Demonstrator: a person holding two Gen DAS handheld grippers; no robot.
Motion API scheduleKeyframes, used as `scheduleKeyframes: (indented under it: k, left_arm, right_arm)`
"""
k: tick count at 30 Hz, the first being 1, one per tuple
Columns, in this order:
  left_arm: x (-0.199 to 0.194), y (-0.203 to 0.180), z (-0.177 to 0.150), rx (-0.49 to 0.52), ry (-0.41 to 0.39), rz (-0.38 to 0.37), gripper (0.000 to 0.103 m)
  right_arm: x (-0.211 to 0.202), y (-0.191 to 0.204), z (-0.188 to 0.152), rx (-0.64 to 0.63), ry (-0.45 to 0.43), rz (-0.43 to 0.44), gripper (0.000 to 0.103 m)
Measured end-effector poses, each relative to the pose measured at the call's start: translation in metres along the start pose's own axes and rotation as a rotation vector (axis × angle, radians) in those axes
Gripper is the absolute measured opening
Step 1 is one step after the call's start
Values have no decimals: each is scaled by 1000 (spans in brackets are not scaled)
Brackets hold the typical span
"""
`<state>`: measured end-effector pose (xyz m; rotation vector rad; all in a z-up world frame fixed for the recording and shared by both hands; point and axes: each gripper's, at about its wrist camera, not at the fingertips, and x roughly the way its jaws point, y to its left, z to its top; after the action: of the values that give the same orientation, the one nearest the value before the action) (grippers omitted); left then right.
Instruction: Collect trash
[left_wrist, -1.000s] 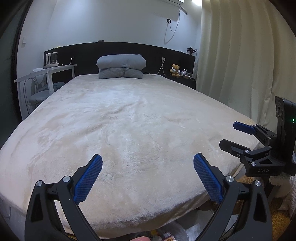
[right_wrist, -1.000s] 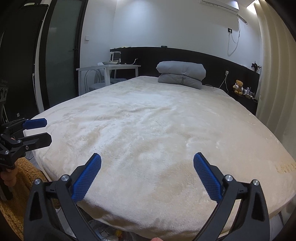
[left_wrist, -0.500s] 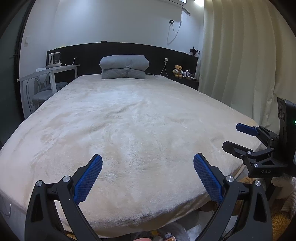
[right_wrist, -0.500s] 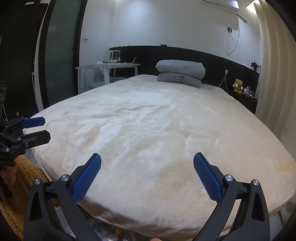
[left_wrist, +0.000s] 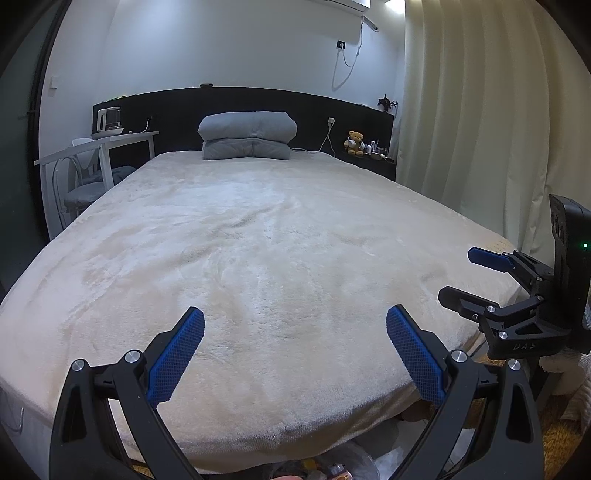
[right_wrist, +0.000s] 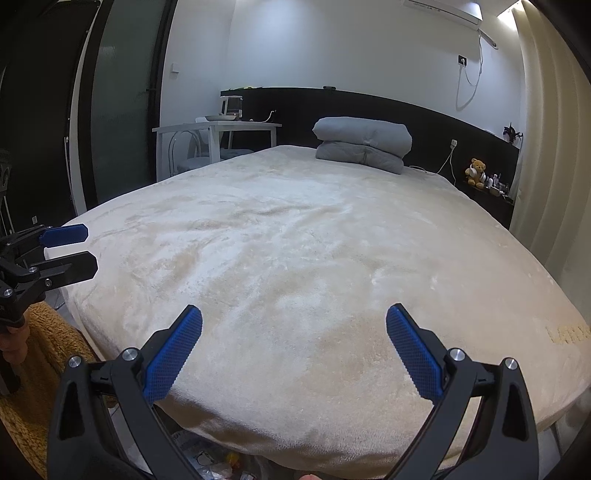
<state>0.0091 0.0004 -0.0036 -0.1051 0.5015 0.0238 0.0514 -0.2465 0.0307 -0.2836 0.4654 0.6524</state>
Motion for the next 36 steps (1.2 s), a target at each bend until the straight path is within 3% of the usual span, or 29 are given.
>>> scheduleKeyframes:
  k: [36]
  left_arm:
    - [-2,0,1,6,15,3,97]
  right_arm:
    - [2,1,-2,-11,13,-7,98]
